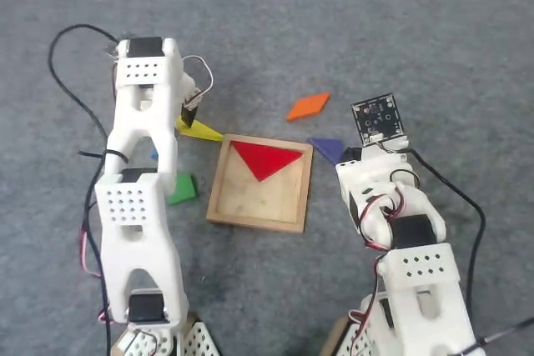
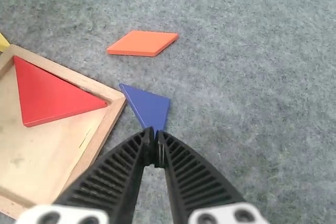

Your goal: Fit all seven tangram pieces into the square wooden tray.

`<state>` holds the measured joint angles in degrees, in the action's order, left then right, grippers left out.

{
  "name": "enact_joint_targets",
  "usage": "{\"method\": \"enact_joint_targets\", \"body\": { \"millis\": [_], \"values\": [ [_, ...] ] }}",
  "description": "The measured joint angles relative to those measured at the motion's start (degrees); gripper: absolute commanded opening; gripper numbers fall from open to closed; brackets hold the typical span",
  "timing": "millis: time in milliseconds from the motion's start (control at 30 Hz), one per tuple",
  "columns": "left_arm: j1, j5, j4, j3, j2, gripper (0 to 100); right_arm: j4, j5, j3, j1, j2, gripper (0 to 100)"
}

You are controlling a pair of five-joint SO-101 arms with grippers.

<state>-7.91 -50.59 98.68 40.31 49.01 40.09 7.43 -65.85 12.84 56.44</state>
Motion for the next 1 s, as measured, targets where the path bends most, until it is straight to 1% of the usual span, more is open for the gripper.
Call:
{"method": "enact_joint_targets", "body": {
  "millis": [233,367,633,767,1000],
  "values": [
    [0.6,0.9,-0.1,0.4,-0.7,1,0.0,0.0,0.0,0.0,0.0,0.6],
    [0.7,1.4,-1.8,0.4,-0.8,1,0.0,0.0,0.0,0.0,0.0,0.6],
    [0.8,2.5,-6.7,0.4,-0.8,1,0.0,0.0,0.0,0.0,0.0,0.6],
    [0.9,4.7,-10.1,0.3,-0.8,1,0.0,0.0,0.0,0.0,0.0,0.6],
    [3.3,5.9,-14.9,0.3,-0.8,1,0.0,0.0,0.0,0.0,0.0,0.6]
  ]
}}
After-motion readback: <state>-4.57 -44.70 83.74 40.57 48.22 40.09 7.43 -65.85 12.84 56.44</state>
